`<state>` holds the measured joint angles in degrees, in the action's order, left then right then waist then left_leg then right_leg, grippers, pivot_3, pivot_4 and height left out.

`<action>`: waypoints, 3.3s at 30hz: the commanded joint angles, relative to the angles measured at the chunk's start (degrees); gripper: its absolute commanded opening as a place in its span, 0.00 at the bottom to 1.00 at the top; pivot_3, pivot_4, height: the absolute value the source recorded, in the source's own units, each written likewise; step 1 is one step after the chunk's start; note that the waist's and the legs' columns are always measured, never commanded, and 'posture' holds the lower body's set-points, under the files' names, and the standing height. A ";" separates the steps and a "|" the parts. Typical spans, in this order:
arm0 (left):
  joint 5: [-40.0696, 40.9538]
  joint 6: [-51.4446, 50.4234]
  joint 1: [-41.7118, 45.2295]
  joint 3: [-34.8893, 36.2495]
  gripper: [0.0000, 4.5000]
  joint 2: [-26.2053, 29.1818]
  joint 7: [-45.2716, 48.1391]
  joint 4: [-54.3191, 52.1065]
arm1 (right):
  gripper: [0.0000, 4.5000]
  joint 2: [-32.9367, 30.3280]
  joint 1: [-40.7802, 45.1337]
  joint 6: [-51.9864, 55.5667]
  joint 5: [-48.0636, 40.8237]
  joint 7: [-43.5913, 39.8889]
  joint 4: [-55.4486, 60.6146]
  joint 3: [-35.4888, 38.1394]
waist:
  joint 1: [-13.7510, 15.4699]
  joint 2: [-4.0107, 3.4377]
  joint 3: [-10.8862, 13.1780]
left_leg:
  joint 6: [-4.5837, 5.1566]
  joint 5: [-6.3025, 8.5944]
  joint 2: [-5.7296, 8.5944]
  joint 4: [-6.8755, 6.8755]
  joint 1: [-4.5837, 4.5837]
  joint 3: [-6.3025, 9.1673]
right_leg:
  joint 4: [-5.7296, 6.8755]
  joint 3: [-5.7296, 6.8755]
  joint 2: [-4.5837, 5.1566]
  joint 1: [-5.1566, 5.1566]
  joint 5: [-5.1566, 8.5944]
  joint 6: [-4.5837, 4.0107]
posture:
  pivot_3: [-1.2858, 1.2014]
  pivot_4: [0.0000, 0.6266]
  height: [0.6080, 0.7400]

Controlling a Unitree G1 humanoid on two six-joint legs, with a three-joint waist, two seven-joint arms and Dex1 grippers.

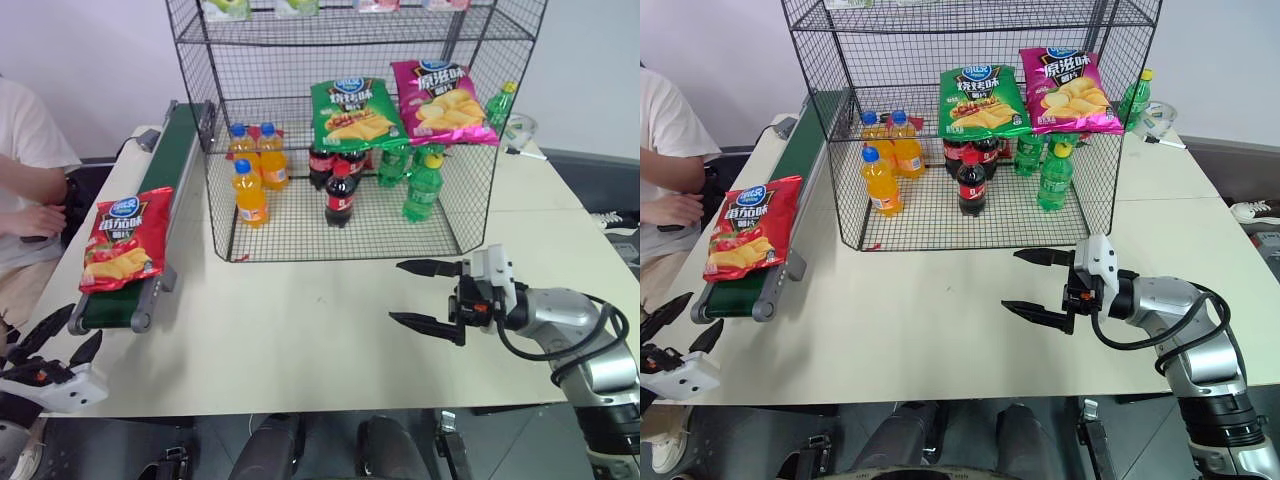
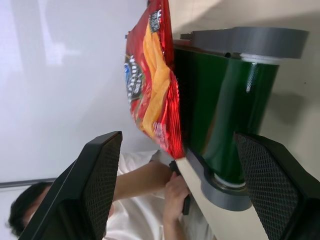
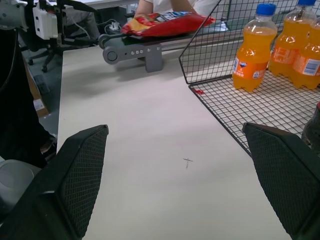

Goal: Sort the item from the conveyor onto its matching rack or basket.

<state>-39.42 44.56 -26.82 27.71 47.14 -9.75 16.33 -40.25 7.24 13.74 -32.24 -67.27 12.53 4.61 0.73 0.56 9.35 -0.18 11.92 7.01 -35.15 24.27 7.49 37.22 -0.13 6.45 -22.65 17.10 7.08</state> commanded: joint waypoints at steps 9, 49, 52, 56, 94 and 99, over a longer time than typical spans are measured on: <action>1.19 -1.65 0.65 -2.29 0.83 1.49 -2.72 -0.21 | 1.00 0.40 0.52 -1.96 0.35 -0.04 0.64 0.62 | -0.02 0.01 -0.01 | 0.00 0.00 0.00 -0.01 -0.01 0.00 | 0.01 0.00 0.00 0.01 0.00 0.00 | 0.52 0.24 1.00; 2.55 -7.30 5.18 1.03 0.02 2.52 -4.62 -15.02 | 1.00 3.79 0.34 0.04 -7.25 3.50 5.08 4.37 | 0.09 0.06 -0.04 | 0.00 -0.01 0.01 -0.07 -0.15 0.01 | 0.11 0.01 0.00 0.13 -0.02 0.03 | 0.52 0.24 1.00; 2.86 -8.15 5.90 2.25 0.02 2.81 -2.63 -19.64 | 1.00 4.23 0.56 0.22 -7.58 4.37 5.26 4.60 | -0.05 0.06 -0.04 | 0.04 -0.03 0.02 -0.07 -0.15 0.00 | 0.11 0.00 0.00 0.13 -0.02 0.03 | 0.52 0.24 1.00; 3.63 -8.84 9.13 2.00 0.02 3.75 0.88 -25.03 | 1.00 5.26 1.09 1.08 -9.22 6.64 5.69 5.37 | -0.01 0.05 -0.04 | 0.12 -0.09 0.00 -0.05 -0.15 0.01 | 0.14 0.00 -0.02 0.11 -0.02 0.02 | 0.52 0.24 1.00; -18.11 -22.26 89.30 -46.10 0.02 -15.36 -18.74 36.65 | 1.00 12.89 1.61 -7.92 -1.11 21.58 4.30 6.72 | -0.14 0.11 0.00 | -0.07 -0.29 0.09 -0.24 -0.09 0.05 | 0.78 0.01 -0.31 0.09 -0.04 0.13 | 0.52 0.24 1.00; -17.06 -24.08 94.86 -49.75 0.02 -18.40 -22.16 47.58 | 1.00 13.23 1.09 -8.56 -0.13 22.98 4.87 6.62 | -0.22 0.13 0.00 | -0.08 -0.30 0.10 -0.29 0.01 0.04 | 0.85 0.00 -0.31 -0.02 -0.03 0.14 | 0.52 0.24 1.00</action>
<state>-56.98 21.42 65.28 -21.70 28.34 -29.86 62.29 -27.32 8.14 6.46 -32.23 -44.73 15.74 10.01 0.51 0.69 9.35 -0.26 11.62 7.12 -35.48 24.35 7.53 38.11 -0.12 6.13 -22.73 17.07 7.22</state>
